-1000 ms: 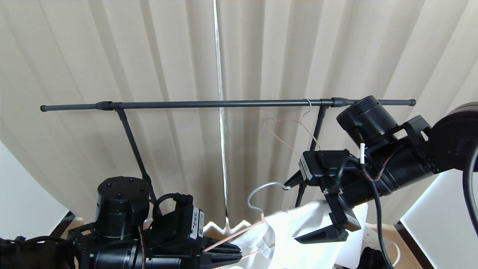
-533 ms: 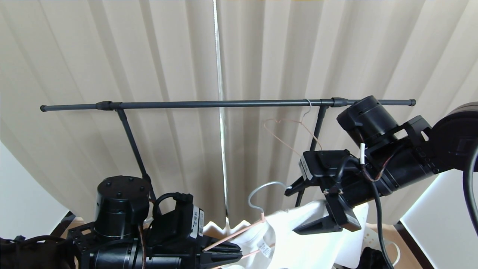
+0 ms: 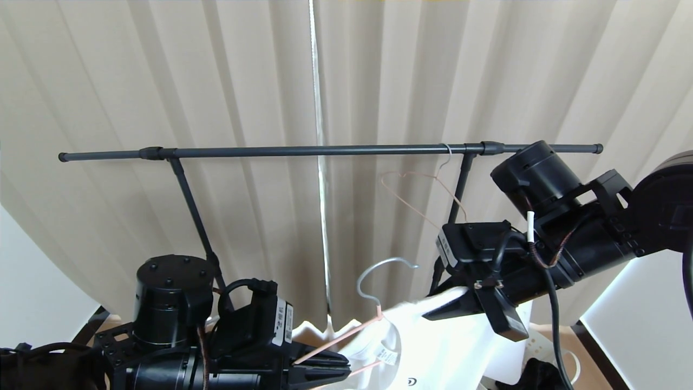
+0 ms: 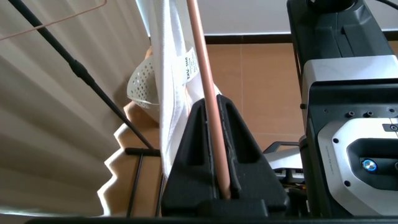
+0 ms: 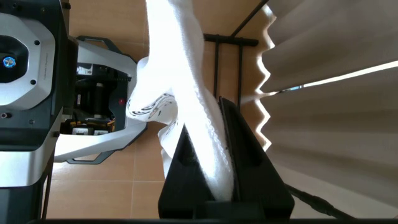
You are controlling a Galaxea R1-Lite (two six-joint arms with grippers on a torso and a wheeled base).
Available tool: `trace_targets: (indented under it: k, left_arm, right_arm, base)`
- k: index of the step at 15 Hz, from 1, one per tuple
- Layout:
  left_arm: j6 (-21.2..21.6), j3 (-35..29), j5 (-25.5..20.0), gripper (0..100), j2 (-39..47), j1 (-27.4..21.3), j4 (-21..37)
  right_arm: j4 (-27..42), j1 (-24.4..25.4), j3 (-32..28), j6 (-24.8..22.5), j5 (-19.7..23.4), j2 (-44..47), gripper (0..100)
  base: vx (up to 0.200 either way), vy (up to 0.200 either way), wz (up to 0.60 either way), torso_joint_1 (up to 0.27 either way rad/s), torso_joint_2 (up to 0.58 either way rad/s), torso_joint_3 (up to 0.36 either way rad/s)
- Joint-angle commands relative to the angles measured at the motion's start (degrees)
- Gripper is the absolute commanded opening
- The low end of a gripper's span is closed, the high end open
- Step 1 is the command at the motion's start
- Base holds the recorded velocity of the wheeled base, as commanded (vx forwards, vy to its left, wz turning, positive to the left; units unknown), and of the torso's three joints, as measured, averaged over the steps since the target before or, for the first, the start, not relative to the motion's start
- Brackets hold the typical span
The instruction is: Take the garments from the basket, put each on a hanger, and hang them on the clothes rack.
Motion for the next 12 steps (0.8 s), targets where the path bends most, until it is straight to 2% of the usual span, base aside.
trace_targets:
  k: [1, 6, 7, 12]
  left_arm:
    - [0.1, 0.0, -0.1, 0, -0.2, 0.1, 0.0]
    - [0.1, -0.1, -0.1, 0, 0.0, 0.1, 0.0]
    - [0.4, 0.0, -0.1, 100, 0.0, 0.2, 0.0]
    - [0.1, 0.0, -0.1, 100, -0.4, 0.6, -0.2]
  right_arm:
    - [0.0, 0.0, 0.1, 0.0, 0.0, -0.6, 0]
    - [0.0, 0.0, 0.1, 0.1, 0.0, -1.1, 0]
    - [0.2, 0.0, 0.2, 0.1, 0.0, -1.6, 0]
    - [0.2, -0.1, 1.8, 0.1, -0.1, -4.6, 0]
  base:
    - [0.0, 0.0, 0.0, 0.0, 0.0, 0.0]
    - [0.0, 0.0, 0.0, 0.0, 0.0, 0.0]
    - [0.0, 0.0, 0.0, 0.0, 0.0, 0.0]
    - [0.0, 0.0, 0.0, 0.0, 0.0, 0.0]
